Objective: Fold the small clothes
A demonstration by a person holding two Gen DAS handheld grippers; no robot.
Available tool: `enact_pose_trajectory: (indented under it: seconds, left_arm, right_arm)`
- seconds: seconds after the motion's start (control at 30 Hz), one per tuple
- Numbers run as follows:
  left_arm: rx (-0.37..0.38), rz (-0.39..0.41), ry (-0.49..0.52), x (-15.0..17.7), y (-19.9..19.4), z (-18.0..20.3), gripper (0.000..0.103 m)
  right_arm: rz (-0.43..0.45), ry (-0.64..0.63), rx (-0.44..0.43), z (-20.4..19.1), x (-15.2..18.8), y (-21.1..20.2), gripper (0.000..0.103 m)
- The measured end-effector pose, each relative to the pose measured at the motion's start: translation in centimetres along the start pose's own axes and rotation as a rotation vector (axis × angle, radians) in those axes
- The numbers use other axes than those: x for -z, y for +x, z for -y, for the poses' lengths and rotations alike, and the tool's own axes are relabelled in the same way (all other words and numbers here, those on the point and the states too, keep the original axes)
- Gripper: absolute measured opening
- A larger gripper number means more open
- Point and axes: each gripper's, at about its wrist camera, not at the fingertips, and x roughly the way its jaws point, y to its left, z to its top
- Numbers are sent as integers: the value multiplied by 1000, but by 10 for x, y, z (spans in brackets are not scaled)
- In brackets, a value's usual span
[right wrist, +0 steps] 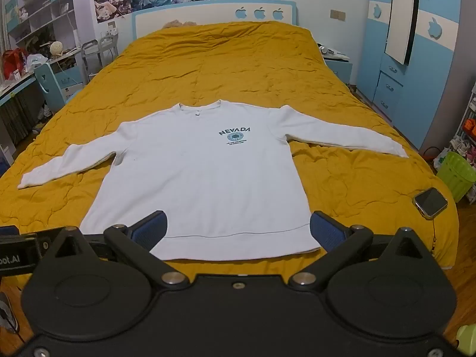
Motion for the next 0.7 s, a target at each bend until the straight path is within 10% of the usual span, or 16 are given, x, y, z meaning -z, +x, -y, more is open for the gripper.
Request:
enact_pose_trajectory:
  seconds: [0.7]
  left_arm:
    - [-6,-7,7,-1,1,3,103]
  right_arm:
    - [-7,2,-1,1,-2,1,103]
